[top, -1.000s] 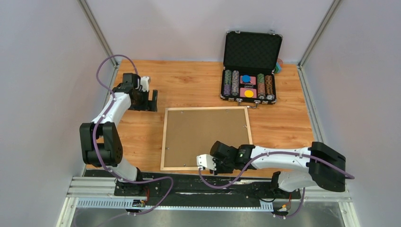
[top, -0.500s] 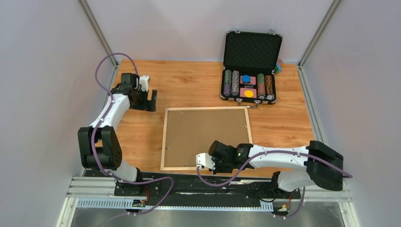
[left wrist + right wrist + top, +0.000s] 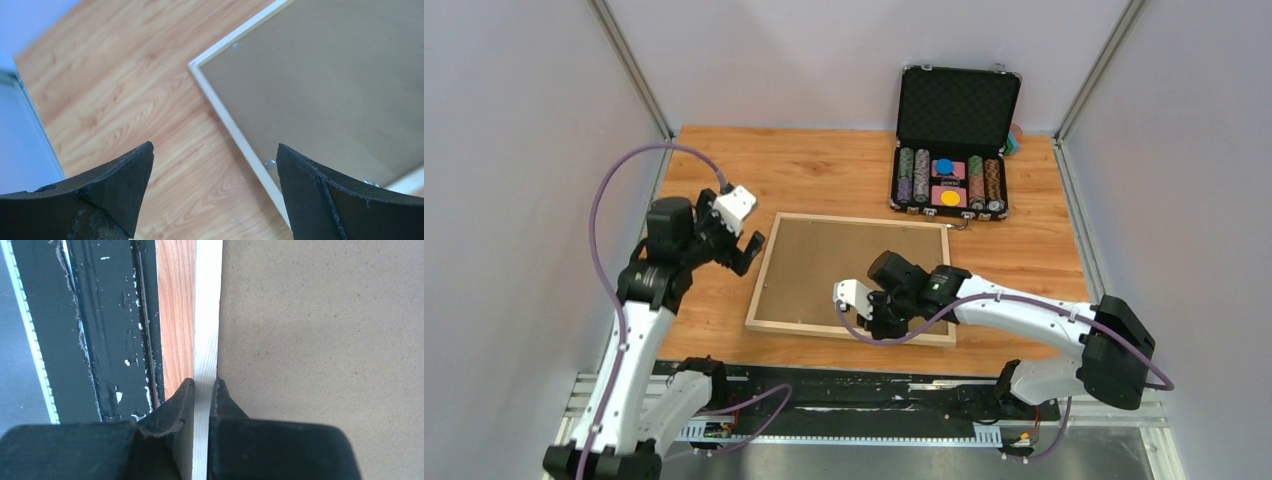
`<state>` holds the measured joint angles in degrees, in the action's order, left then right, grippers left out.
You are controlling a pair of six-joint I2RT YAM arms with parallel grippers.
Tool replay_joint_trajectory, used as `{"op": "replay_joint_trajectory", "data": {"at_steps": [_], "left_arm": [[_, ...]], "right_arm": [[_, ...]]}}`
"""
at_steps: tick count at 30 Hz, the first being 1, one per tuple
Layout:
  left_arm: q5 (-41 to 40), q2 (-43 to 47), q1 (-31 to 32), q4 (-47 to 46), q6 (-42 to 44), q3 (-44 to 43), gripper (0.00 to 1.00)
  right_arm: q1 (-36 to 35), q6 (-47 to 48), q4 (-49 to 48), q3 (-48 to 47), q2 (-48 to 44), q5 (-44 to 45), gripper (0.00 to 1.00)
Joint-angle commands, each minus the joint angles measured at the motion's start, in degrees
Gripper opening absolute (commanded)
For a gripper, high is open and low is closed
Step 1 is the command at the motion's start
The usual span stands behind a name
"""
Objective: Put the photo into the frame
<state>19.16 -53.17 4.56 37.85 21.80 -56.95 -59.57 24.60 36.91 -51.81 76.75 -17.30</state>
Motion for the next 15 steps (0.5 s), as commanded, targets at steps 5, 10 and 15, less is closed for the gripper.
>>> {"op": "replay_joint_trajectory", "data": {"at_steps": [5, 10, 15], "left_arm": [[2.9, 11.0, 10.6, 8.8, 13.0, 2.9, 1.00], [1.0, 9.9, 17.3, 11.0, 13.9, 1.5, 1.00], [1.5, 6.9, 20.5, 11.5, 17.4, -0.4, 1.00]], "right_arm": [[3.5, 0.3, 2.1, -8.7, 0.5, -5.5, 0.00], [6.2, -0.2, 6.0, -15.6, 1.8, -9.5, 0.00], [9.8, -1.1, 9.6, -21.3, 3.1, -13.5, 0.00]]}}
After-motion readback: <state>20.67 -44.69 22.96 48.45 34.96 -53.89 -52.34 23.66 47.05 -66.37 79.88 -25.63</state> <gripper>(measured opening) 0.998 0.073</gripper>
